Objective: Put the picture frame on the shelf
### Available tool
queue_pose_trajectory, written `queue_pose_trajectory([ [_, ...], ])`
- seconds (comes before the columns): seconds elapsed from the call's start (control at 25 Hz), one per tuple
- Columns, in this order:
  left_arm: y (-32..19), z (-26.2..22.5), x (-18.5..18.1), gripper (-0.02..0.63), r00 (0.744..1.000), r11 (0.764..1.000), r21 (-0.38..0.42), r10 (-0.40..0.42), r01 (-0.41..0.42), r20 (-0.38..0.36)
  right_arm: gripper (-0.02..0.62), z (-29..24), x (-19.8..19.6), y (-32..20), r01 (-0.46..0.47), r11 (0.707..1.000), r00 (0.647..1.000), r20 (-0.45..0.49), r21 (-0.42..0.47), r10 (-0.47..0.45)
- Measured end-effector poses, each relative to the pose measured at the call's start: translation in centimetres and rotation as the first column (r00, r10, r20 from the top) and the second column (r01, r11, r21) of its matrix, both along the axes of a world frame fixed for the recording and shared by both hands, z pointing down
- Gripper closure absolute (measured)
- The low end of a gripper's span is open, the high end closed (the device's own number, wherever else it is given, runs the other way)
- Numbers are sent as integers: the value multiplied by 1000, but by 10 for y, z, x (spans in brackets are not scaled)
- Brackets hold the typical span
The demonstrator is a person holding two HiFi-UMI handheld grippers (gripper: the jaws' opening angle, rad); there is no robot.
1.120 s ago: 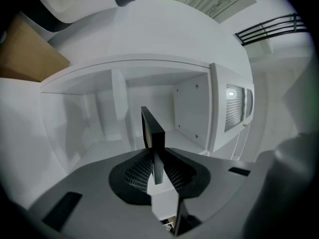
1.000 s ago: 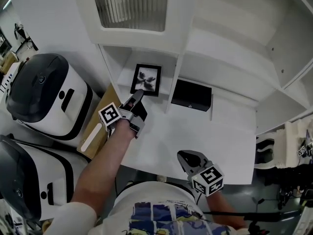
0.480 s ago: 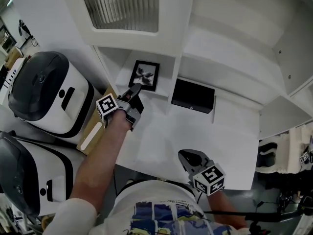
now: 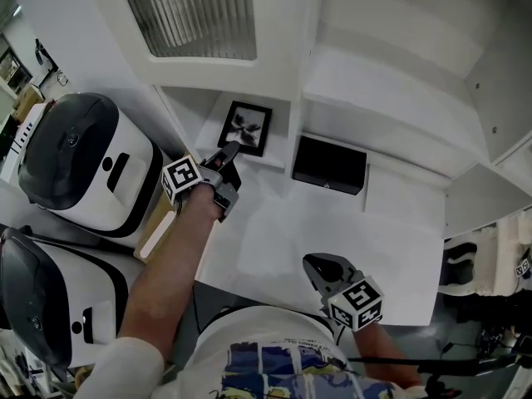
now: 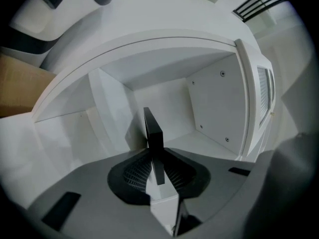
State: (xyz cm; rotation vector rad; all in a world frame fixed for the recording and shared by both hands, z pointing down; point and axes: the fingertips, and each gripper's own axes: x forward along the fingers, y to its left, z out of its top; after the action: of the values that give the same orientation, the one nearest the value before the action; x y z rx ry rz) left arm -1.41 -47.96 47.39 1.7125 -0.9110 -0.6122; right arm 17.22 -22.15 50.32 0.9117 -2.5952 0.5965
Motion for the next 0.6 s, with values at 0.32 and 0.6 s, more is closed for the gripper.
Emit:
queue_pose_trajectory([
  [0.32, -7, -2, 0, 523, 985, 1000, -7, 1, 0, 172, 560, -4, -1, -2, 12, 1000, 1000, 15, 13, -12],
  [0.6, -13, -6, -5, 497, 929, 1000, 12, -23, 20, 370, 560, -4, -1, 0, 23, 1000, 999, 22, 10, -24],
])
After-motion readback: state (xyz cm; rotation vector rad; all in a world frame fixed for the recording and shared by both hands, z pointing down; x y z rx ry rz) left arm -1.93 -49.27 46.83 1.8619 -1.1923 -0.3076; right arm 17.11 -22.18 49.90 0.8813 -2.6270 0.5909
